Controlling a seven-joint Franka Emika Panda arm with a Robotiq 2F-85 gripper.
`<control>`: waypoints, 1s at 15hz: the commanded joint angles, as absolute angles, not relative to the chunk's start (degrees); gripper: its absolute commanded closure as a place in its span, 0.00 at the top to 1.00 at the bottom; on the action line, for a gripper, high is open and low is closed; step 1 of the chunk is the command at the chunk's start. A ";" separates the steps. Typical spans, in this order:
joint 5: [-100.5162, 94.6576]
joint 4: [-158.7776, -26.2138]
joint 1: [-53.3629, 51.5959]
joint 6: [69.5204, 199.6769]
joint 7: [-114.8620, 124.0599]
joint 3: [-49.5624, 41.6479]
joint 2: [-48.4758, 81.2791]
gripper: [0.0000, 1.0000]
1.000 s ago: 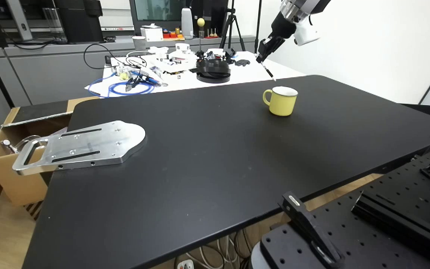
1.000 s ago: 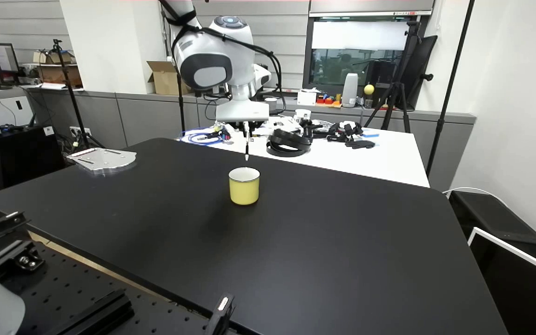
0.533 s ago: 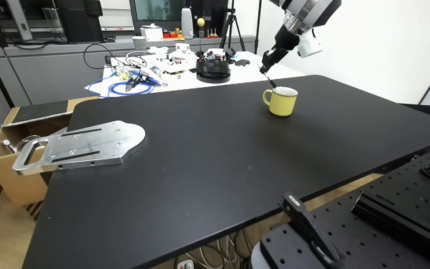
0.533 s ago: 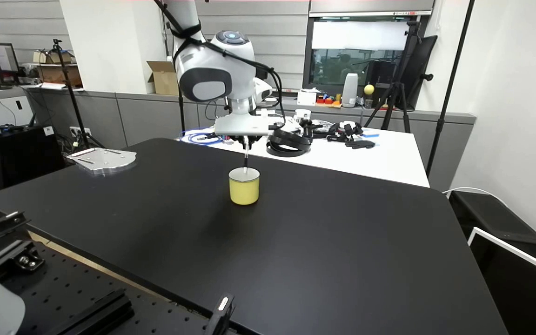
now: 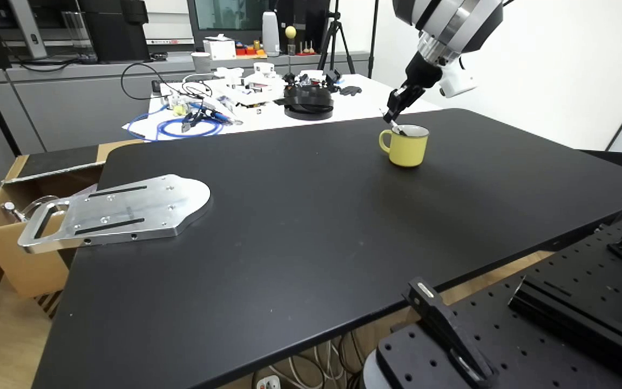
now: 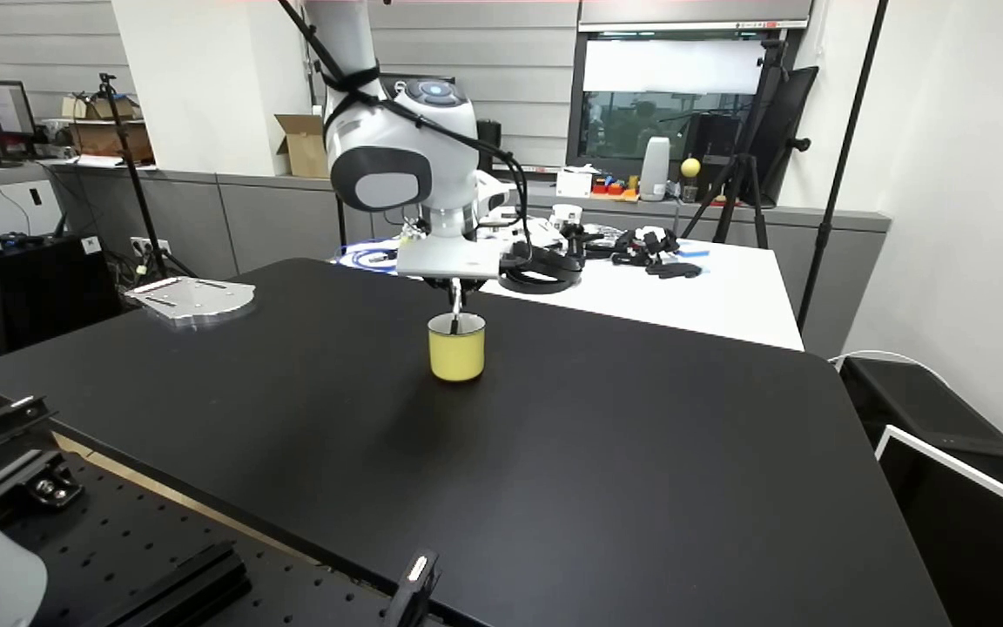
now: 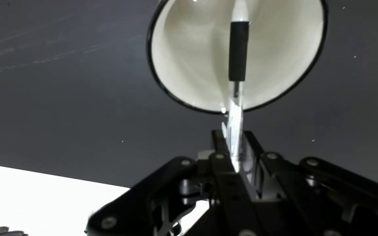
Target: Place the pen inside the yellow mug
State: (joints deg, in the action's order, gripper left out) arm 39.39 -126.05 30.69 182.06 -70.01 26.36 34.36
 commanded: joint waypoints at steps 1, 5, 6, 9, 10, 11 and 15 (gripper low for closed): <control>39.29 -128.23 30.77 183.18 -70.55 25.97 34.50 0.04; 38.21 -128.47 26.41 180.21 -68.99 20.73 32.26 0.55; 37.73 -128.64 24.44 178.25 -68.26 18.30 30.93 0.62; 35.16 -128.89 18.93 172.77 -66.22 11.32 27.50 0.83; 33.75 -128.84 17.16 169.69 -65.31 8.92 26.29 0.89; 32.09 -128.73 15.50 166.86 -64.10 6.70 25.24 0.97; 20.35 -127.93 12.99 155.99 -55.41 2.50 20.99 1.00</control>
